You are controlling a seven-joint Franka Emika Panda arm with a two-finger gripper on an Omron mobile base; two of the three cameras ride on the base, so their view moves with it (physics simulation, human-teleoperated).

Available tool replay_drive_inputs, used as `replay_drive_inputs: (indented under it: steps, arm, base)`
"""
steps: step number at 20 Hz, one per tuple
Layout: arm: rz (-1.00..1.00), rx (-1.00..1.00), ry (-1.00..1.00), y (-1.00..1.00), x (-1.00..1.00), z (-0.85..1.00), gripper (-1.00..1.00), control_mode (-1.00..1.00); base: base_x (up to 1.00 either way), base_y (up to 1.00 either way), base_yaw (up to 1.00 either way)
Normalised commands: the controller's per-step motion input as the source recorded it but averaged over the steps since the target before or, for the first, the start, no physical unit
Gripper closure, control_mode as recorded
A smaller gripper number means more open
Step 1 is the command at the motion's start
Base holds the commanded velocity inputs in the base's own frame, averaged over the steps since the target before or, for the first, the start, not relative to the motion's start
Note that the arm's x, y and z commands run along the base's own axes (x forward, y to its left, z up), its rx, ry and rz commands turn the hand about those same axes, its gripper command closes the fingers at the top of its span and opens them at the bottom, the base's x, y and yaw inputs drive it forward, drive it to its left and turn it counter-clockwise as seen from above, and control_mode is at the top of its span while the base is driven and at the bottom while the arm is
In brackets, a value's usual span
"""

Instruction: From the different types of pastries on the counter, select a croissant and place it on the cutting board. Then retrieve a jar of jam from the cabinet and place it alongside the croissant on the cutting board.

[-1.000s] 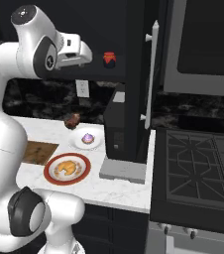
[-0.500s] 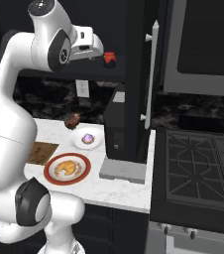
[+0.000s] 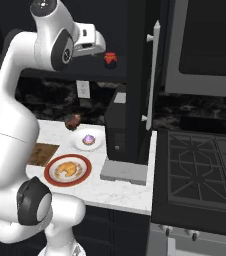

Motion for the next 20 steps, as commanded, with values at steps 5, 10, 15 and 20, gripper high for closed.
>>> replay_drive_inputs:
  steps: [5,10,15,20]
  arm:
    - [0.00,0.00,-0.14,0.00,0.38,-0.11,-1.00,-1.00]
    - [0.00,0.00,-0.06,0.00,0.16,-0.05,-1.00,-1.00]
    - [0.00,0.00,-0.01,-0.01,0.16,-0.08,-1.00,-1.00]
    - [0.00,0.00,-0.04,-0.09,0.24,-0.06,-1.00,-1.00]
  base:
    - [0.00,0.00,0.00]
    - [0.00,0.00,0.00]
    - [0.00,0.00,0.00]
    - [0.00,0.00,0.00]
